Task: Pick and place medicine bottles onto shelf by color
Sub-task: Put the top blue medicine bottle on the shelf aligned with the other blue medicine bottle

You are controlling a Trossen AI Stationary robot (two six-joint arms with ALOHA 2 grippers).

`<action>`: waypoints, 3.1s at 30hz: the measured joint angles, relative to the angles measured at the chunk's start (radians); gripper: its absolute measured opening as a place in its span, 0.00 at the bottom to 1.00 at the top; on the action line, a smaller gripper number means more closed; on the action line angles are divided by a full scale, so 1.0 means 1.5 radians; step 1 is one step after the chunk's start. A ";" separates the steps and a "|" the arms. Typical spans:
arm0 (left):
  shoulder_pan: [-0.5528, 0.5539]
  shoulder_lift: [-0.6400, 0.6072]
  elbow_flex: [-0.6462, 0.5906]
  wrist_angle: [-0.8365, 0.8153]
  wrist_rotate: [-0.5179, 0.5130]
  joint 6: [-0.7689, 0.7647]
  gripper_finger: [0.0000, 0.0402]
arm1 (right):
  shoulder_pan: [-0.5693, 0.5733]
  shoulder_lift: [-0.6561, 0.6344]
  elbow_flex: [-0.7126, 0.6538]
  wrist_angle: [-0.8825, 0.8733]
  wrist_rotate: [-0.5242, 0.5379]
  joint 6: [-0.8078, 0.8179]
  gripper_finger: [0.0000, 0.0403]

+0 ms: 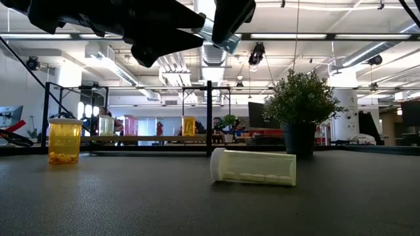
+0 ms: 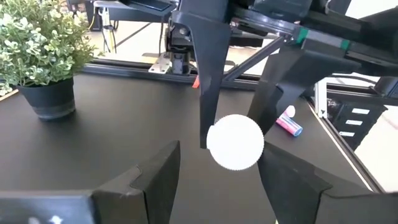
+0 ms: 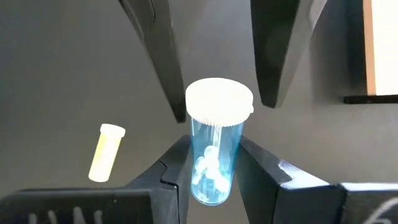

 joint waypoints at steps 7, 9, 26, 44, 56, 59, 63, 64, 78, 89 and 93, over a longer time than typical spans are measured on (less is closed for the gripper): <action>0.000 0.000 0.004 0.001 0.000 0.000 0.49 | 0.000 0.000 0.000 0.014 0.000 -0.008 0.24; 0.000 0.000 0.004 0.001 0.000 0.000 0.49 | 0.000 0.000 0.000 0.015 0.000 -0.008 0.24; 0.000 0.000 0.004 0.000 0.003 0.005 0.24 | -0.001 0.000 -0.001 0.014 0.003 -0.008 0.24; 0.000 0.000 0.004 0.002 0.002 0.006 0.25 | 0.000 -0.001 0.000 -0.004 -0.007 0.017 0.42; 0.048 -0.003 0.003 -0.034 0.004 0.010 0.25 | 0.000 -0.023 0.077 -0.238 0.031 0.059 0.60; 0.087 -0.014 0.012 -0.097 0.006 0.009 0.25 | -0.002 -0.054 0.059 -0.241 0.106 0.052 0.60; 0.142 -0.050 0.041 -0.229 0.017 0.016 0.25 | -0.004 -0.100 0.019 -0.237 0.169 0.074 0.58; 0.156 -0.062 0.054 -0.272 0.017 0.018 0.25 | -0.005 -0.110 0.005 -0.230 0.183 0.078 0.58; 0.230 -0.111 0.192 -0.696 0.023 0.052 0.25 | -0.013 -0.246 -0.279 -0.168 0.233 0.140 0.58; 0.362 -0.134 0.189 -0.814 -0.036 -0.034 0.25 | -0.009 -0.423 -0.421 -0.096 0.219 0.173 0.58; 0.423 -0.139 0.189 -0.811 0.021 -0.028 0.25 | -0.014 -0.482 -0.459 -0.041 0.229 0.179 0.58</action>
